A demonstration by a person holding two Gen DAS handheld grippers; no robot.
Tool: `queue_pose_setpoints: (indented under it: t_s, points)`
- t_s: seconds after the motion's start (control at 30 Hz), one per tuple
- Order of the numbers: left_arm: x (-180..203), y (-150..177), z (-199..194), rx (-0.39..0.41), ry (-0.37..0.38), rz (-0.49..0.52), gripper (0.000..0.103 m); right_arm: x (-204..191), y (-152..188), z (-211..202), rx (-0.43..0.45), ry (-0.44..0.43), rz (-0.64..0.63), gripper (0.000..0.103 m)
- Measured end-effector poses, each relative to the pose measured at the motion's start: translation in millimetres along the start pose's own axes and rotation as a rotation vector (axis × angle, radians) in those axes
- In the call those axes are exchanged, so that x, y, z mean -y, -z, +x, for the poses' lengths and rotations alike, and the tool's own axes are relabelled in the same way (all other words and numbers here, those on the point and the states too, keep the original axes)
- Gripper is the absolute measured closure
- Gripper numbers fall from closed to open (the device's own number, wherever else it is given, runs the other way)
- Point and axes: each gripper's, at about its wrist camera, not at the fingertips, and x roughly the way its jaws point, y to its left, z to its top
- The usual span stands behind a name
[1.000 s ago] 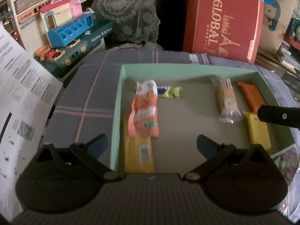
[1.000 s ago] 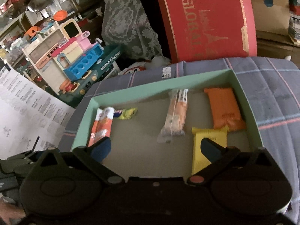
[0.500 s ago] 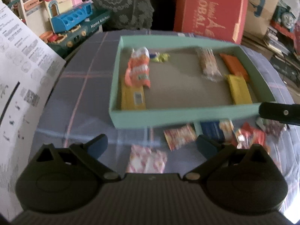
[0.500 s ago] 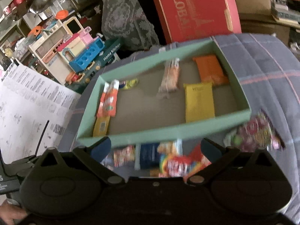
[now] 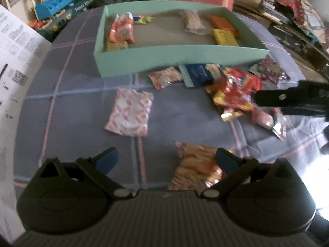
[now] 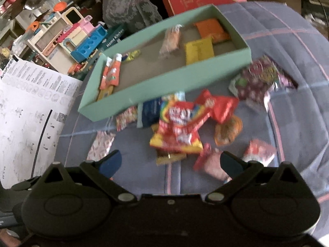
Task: Organize snacks
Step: 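Grasp the orange fries snack bag with the left tool while the right tool grasps the red wrapped candy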
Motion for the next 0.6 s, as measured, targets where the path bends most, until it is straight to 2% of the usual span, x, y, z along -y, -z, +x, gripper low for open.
queue_pose_setpoints:
  t_s: [0.13,0.37,0.47,0.6]
  points:
    - [8,7,-3,-0.001,0.038,0.021,0.0,3,15,2,-0.022,-0.009,0.021,0.0]
    - [15,21,10,-0.044,0.024,0.044,0.0,3,33,1,-0.055,-0.014,0.025,0.0]
    - [9,25,15,-0.043,-0.016,0.045,0.0,4,40,2,-0.065,-0.009,0.037,0.0]
    - [-10,25,18,-0.013,-0.095,-0.004,0.0,4,49,7,-0.088,-0.008,0.044,0.0]
